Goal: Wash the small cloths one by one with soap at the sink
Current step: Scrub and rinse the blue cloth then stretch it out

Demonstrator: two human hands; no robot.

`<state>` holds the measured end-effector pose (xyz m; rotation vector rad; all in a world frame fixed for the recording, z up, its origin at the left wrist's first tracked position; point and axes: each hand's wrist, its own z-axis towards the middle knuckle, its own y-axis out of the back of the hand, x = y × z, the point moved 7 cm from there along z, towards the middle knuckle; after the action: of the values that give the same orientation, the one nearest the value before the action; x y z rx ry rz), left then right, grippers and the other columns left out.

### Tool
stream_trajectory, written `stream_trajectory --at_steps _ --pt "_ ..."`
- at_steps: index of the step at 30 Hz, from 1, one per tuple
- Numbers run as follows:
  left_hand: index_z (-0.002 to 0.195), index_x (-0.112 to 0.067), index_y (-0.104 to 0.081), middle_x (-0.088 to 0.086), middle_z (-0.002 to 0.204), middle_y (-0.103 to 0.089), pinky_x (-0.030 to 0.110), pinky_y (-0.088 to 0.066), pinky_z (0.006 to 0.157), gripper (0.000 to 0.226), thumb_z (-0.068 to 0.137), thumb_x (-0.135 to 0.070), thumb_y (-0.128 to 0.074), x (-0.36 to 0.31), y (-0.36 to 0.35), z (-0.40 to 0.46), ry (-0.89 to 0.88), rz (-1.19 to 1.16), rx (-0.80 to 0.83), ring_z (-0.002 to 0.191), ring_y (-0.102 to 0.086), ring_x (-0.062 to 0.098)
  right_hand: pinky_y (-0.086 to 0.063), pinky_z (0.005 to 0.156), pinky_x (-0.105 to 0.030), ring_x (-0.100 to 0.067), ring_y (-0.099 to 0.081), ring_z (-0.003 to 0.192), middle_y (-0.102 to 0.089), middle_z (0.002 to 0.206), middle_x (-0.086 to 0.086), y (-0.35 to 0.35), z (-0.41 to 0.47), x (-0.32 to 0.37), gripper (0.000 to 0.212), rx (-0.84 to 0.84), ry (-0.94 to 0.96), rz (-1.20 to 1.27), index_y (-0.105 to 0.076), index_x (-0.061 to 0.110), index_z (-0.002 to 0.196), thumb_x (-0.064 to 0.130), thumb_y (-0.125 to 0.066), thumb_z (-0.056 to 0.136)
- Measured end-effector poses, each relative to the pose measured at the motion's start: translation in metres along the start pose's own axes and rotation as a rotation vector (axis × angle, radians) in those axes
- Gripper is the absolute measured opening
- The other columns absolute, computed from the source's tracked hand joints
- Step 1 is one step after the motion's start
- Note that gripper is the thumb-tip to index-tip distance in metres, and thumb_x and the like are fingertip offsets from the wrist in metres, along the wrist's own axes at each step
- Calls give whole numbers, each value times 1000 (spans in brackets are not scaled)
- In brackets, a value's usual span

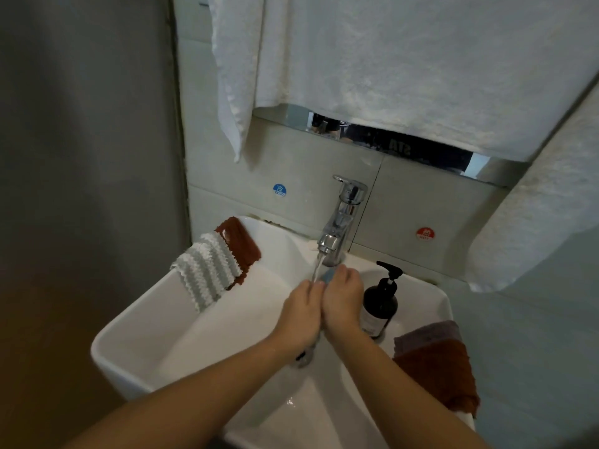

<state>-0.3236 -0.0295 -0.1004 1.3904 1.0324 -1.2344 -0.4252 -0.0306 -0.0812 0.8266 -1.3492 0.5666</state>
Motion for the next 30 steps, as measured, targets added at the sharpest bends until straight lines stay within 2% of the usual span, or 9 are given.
stream_trajectory --at_steps 3,7,12,17,20,22,24,27,30 --pt "93 -14 -53 6 85 -61 34 -54 70 28 105 -34 -37 -1 8 5 5 -35 -106 80 -62 18 -52 86 -51 -35 -62 92 -62 93 -16 -13 -4 -18 25 135 -85 -34 -53 11 88 24 -38 103" --pt "86 -14 -46 2 77 -53 25 -45 62 25 105 -29 -39 -5 40 14 -21 -7 -266 76 -56 17 -49 85 -48 -29 -58 87 -59 88 -11 -27 -28 -28 27 385 -70 -151 -52 18 78 19 -39 102" --pt "94 -12 -47 5 83 -56 22 -46 58 20 105 -26 -38 -6 9 5 -34 -55 -71 75 -56 14 -46 69 -37 -28 -58 77 -59 79 -10 -11 -5 -17 30 65 -108 -30 -55 8 84 26 -37 101" --pt "92 -10 -48 3 79 -54 32 -44 67 23 103 -30 -44 3 49 21 17 40 -282 78 -55 20 -47 72 -35 -23 -56 80 -58 84 -8 -31 -32 -21 25 463 77 -383 -53 12 82 22 -38 99" --pt "91 -12 -47 5 82 -54 24 -42 55 24 103 -32 -43 -2 45 23 35 19 -185 74 -54 16 -43 60 -29 -17 -54 73 -57 84 -2 -17 -13 -12 22 430 143 -592 -55 15 90 27 -39 100" --pt "87 -13 -47 3 80 -51 22 -40 55 23 103 -30 -45 -9 46 23 12 16 -165 76 -53 16 -45 68 -31 -17 -54 82 -59 93 -2 -4 -8 -4 22 309 299 -721 -60 20 96 31 -41 99" --pt "86 -13 -50 1 79 -52 21 -39 62 21 102 -26 -47 -18 44 22 -15 16 -86 77 -52 14 -47 77 -34 -19 -54 91 -59 95 0 3 -13 4 24 303 388 -545 -64 22 98 33 -42 101" --pt "95 -13 -58 5 89 -63 23 -49 60 21 104 -25 -43 -23 33 17 17 -19 108 84 -63 17 -58 74 -34 -18 -66 92 -66 97 5 -5 -27 0 21 563 92 -115 -61 26 106 40 -46 101" --pt "101 -12 -58 10 86 -64 32 -55 52 18 103 -15 -41 -21 39 16 46 -50 119 72 -64 17 -61 71 -36 -22 -71 92 -71 104 -7 -6 -26 -3 22 595 64 -44 -62 18 112 34 -55 98"
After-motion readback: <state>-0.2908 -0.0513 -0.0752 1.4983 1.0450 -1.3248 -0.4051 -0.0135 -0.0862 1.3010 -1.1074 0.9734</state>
